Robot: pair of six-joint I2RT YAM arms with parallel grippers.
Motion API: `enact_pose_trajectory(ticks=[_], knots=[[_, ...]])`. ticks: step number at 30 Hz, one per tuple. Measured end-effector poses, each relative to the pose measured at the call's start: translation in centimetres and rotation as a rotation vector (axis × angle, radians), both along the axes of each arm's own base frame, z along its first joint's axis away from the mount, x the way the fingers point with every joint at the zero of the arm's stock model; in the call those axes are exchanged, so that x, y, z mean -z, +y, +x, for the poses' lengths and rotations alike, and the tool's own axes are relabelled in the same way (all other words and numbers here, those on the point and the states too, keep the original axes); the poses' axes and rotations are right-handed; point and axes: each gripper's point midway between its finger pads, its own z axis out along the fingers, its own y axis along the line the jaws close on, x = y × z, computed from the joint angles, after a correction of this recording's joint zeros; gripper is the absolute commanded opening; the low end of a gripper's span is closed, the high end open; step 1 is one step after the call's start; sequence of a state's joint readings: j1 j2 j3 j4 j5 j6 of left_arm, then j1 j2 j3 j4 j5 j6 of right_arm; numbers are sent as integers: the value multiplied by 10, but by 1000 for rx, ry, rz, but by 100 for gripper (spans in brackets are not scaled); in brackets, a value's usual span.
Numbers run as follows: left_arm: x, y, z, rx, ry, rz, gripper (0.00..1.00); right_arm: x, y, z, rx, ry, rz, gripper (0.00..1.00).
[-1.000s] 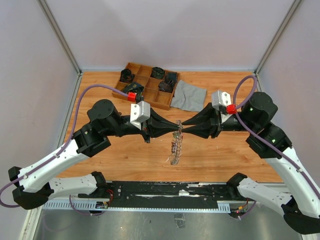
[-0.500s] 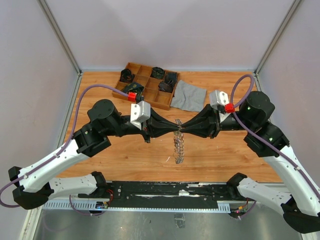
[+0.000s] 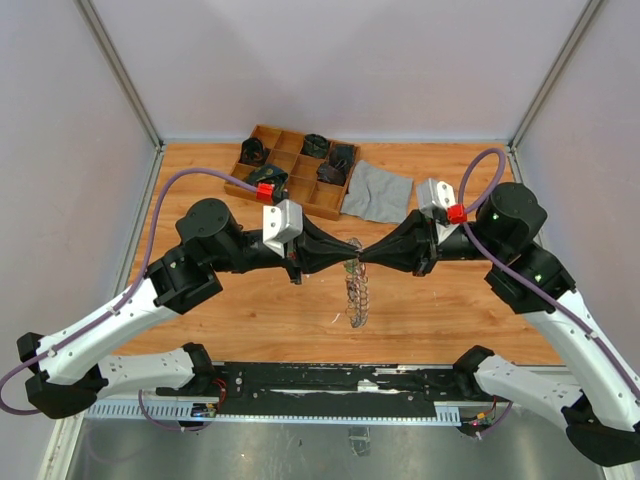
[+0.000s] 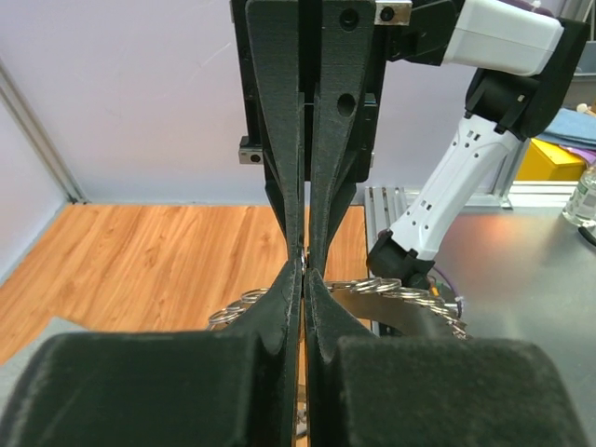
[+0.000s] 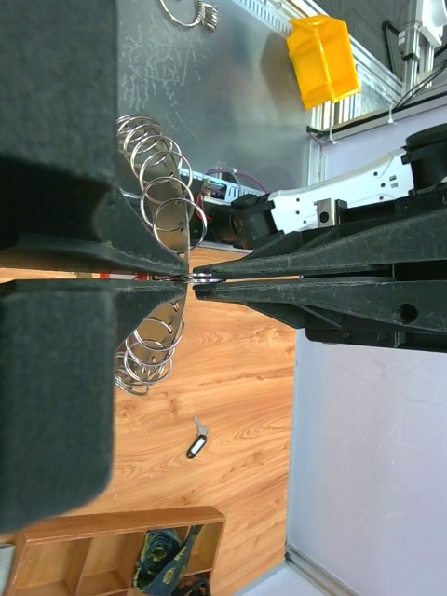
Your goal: Put the keys on the keyring
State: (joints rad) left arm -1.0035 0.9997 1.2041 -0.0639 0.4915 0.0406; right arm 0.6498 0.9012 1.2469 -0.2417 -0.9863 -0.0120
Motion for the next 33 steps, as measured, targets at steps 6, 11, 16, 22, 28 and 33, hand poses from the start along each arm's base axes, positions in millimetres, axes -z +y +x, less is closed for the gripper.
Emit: enact_pose_trajectory(ticks=[6,11,16,22,28,33], knots=[[3,-1,4,-19,5,9,30,5,-3,6,45,19,-42,1],[3,-1,9,-44,7,8,37,6,-8,14,92,23,-131,1],[12,1,16,-86,29,40,38,8,-18,23,161,-4,-255,1],[29,1,27,-141,51,112,38,28,-20,17,182,-34,-474,0],[36,3,29,-156,62,134,38,52,-21,21,192,-44,-675,0],[39,1,20,-103,52,140,38,61,-26,19,192,-45,-738,1]])
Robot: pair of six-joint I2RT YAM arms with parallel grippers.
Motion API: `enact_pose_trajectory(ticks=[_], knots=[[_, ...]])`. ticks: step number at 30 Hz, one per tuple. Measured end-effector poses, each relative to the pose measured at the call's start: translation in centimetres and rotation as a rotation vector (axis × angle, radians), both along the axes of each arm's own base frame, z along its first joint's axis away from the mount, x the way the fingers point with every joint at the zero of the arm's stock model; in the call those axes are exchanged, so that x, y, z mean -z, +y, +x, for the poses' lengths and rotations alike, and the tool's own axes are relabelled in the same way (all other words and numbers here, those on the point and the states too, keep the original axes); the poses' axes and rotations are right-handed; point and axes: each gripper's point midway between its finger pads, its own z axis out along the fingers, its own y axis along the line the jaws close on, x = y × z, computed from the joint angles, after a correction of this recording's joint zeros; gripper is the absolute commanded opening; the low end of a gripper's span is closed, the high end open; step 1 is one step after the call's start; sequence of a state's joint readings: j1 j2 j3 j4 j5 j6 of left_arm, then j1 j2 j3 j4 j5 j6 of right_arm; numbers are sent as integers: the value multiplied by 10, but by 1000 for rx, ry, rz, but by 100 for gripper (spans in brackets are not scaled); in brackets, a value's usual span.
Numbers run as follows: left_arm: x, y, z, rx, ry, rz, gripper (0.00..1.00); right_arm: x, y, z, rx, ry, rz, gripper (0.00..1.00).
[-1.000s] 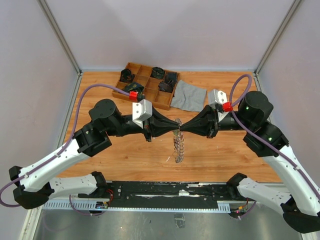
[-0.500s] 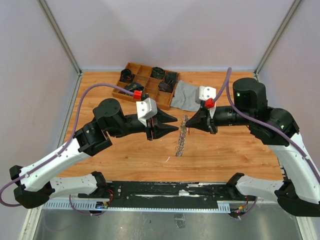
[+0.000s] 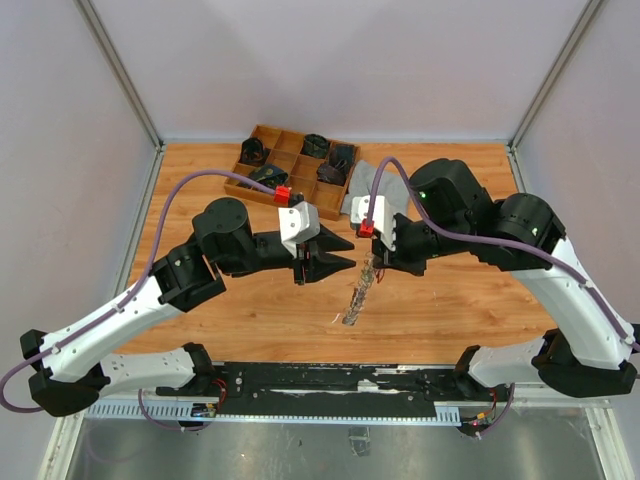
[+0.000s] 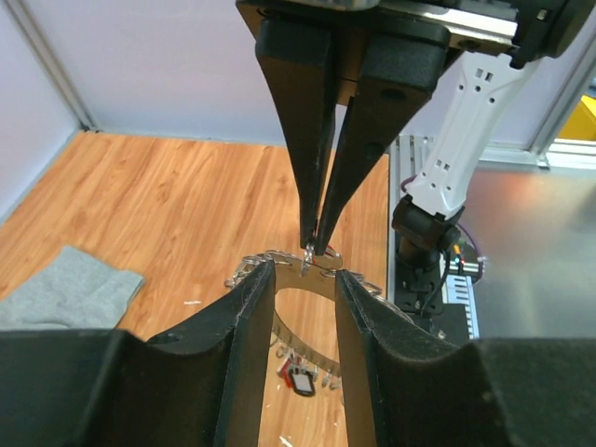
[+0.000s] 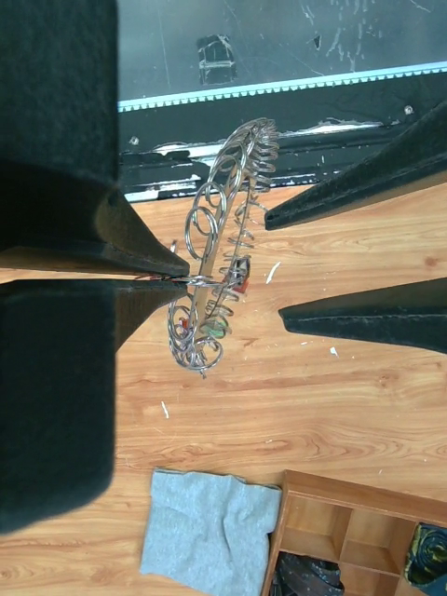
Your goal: Put the keys on the keyring
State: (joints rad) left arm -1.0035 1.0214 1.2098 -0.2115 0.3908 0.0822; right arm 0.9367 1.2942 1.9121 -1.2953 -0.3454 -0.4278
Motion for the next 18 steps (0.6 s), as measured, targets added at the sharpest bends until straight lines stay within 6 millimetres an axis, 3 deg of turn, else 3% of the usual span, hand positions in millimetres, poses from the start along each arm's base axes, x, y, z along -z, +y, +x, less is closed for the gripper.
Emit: enact_pose_trajectory(ticks=[9,18], knots=[[1,-3,-13,81,-20,5,36,-4,3,-9,-39,11,18,1],[15,-13,-13,118,1,39,33,-9,11,-15,-75,13,50,0]])
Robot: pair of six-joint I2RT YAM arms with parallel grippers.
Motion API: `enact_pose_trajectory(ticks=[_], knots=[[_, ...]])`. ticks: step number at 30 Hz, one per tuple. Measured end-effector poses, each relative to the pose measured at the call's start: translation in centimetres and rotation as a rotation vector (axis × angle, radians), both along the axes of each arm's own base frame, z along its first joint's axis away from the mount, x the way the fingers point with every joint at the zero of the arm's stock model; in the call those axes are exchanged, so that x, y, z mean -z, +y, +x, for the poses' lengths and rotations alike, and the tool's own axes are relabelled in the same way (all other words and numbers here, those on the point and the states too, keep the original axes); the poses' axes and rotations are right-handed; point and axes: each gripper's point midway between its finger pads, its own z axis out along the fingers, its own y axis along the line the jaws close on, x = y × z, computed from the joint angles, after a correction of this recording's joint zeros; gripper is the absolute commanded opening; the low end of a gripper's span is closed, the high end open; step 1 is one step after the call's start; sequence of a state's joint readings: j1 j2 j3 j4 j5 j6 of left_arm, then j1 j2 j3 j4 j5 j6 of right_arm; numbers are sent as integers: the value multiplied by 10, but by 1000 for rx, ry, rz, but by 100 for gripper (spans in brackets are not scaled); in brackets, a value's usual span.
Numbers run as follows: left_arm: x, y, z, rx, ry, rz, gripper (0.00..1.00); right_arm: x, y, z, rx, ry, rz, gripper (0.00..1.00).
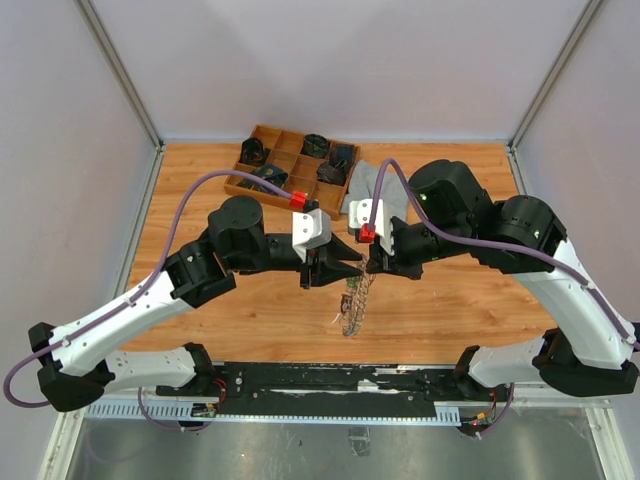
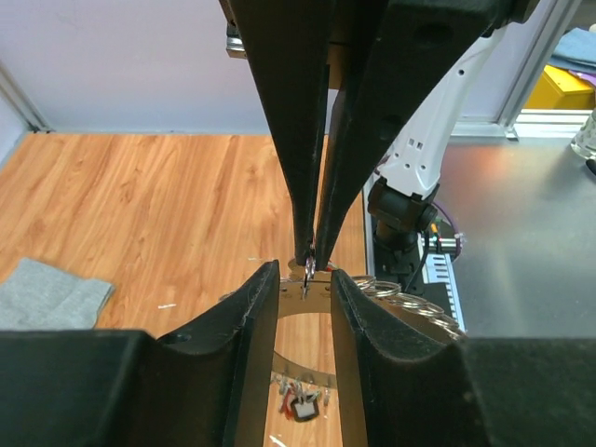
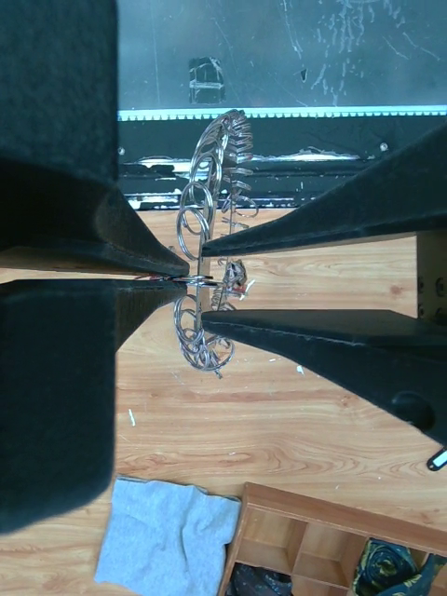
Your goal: Put the keys on the keyring
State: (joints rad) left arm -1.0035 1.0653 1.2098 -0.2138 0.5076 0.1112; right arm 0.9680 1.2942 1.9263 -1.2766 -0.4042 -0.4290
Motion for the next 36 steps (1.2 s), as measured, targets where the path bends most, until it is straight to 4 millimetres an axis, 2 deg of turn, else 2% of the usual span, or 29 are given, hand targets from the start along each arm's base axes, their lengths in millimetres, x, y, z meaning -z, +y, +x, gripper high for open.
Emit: enact_pose_trajectory(ticks=[4,14,17,19,24,32,36], knots=[[2,-1,0,4,1,5,28,-2,3,-2,-16,0,14,1],[3,-1,0,11,-6,9,1,-4,6,-2,-22,-6,26,1],[4,-1,-1,13,-6,13,1,-4,6,-2,-20,-8,26,1],[4,-1,0,10,-6,13,0,-5,6,-2,-18,-11,29,9],[3,-1,4,-18,-3,11,1,-7,6,0,-4,-38,67,21],[6,4,8,-63,17,-10,1,-36,-3,-8,26,-119,256,31],[2,8,7,-73,14,-30,1,-42,-7,-9,75,-128,348,38]])
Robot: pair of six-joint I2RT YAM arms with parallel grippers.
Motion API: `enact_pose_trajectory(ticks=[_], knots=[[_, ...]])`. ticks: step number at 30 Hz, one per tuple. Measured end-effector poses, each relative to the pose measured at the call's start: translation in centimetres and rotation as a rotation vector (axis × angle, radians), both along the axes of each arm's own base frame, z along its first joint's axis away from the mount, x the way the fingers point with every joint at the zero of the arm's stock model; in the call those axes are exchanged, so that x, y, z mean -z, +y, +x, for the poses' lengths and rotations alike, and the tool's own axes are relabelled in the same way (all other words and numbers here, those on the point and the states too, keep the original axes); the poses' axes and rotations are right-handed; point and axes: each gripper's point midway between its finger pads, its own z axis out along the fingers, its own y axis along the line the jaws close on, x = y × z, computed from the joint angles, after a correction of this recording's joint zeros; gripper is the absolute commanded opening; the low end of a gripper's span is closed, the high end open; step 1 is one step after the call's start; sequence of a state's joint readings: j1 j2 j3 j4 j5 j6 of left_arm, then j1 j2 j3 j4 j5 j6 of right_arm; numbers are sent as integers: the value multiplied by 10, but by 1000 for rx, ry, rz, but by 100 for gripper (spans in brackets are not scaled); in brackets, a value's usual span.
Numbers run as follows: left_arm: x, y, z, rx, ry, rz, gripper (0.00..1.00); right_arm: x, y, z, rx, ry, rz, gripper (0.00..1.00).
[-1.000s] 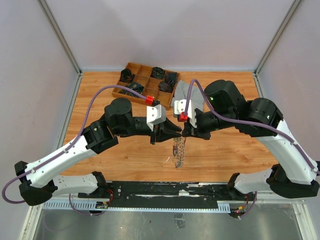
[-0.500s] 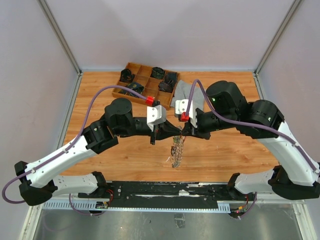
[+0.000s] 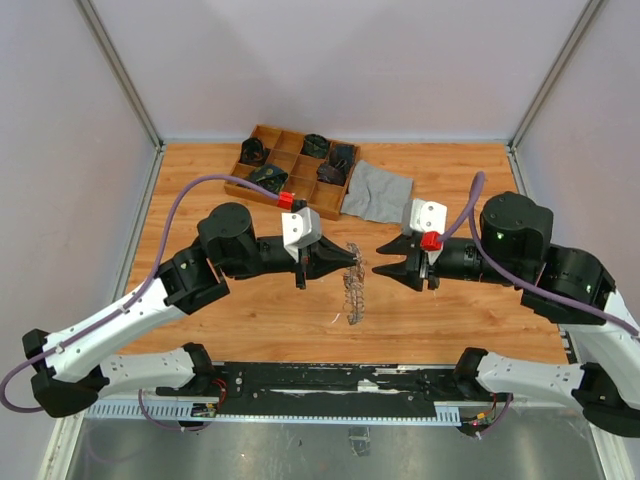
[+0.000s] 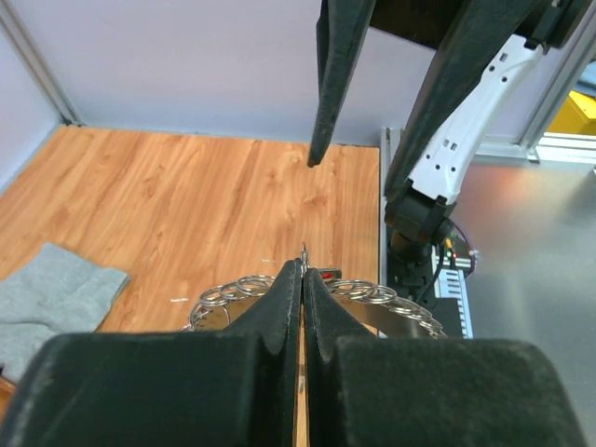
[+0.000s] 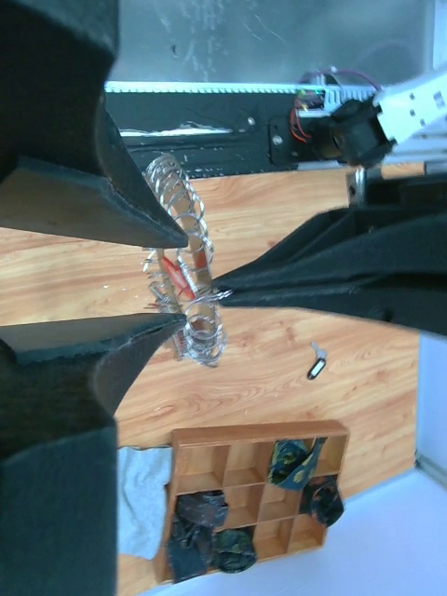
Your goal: Put the keys on the keyring
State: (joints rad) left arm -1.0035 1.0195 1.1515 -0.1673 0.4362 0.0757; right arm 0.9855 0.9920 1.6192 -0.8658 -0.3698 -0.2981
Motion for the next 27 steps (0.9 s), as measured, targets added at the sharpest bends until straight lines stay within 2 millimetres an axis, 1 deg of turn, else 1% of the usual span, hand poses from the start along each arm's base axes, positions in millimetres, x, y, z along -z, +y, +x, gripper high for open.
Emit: enact_pose_trajectory(ticks=[7,9,11,14,18,21,22,25,27], knots=[[-14,8,0,-26,-21,-49,0,8,-3,11,177,124,180,43],[-16,9,0,-35,-26,-57,0,13,-4,14,228,176,241,43],[-16,10,1,-40,-26,-58,0,13,-3,16,260,222,306,43],[-15,10,2,-44,-24,-58,1,9,-1,18,292,286,386,44],[-15,10,3,-50,-23,-58,1,-5,0,22,307,347,478,45],[-15,10,3,-55,-24,-58,1,-8,-3,32,314,414,546,44],[-15,11,4,-57,-24,-58,1,-8,-4,37,316,441,571,43],[-15,11,4,-60,-24,-58,1,3,-8,50,319,541,627,41],[-15,11,4,-60,-24,-58,1,11,-7,53,301,606,644,39]])
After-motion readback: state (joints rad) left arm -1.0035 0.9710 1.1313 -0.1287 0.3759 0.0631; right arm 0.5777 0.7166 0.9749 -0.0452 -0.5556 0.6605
